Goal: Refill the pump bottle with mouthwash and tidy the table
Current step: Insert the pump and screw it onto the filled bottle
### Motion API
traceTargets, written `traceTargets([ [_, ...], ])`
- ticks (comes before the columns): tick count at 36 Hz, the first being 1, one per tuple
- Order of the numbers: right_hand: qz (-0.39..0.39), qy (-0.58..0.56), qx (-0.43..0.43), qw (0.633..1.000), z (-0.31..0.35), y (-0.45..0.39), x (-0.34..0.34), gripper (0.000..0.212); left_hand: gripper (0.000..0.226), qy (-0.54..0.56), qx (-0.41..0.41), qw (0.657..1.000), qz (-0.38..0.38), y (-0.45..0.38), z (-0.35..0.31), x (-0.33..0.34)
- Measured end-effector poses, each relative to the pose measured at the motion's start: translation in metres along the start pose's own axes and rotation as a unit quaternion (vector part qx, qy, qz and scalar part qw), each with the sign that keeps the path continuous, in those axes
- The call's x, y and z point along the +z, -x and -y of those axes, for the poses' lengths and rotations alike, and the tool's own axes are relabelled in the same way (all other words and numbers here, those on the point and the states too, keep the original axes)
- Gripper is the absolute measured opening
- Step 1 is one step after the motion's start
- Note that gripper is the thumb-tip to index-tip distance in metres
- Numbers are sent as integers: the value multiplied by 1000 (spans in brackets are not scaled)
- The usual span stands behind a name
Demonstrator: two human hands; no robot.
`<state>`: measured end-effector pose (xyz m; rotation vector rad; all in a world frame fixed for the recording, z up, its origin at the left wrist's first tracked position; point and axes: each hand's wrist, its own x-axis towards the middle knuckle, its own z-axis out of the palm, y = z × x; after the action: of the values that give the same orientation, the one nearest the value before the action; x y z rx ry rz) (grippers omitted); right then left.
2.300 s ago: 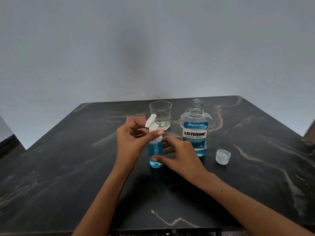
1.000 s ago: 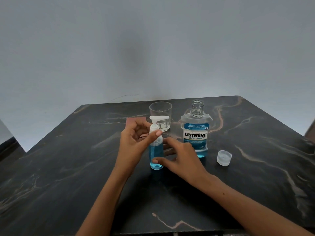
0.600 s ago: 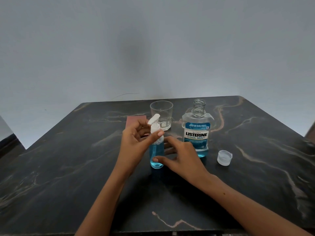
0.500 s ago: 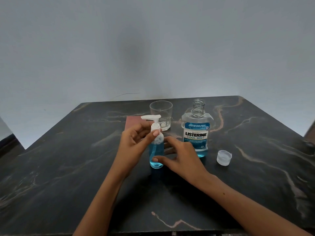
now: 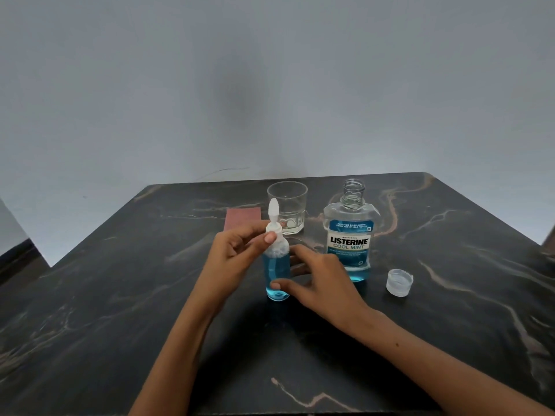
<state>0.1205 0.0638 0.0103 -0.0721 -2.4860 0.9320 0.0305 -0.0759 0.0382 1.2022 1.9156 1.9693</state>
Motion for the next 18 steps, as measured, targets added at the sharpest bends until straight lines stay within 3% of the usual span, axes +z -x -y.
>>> traceTargets([
  [3,5,15,-3,1000,1,-2,1,57,28,-25,2,999,-25,0,1,1],
  [9,1,31,-7,999,1,-3,4,54,30,-70,52,985,-147,0,2,8],
  [18,20,17,-5,1000,3,-10,5,57,18,-73,65,992,-84,-1,-1,-5],
])
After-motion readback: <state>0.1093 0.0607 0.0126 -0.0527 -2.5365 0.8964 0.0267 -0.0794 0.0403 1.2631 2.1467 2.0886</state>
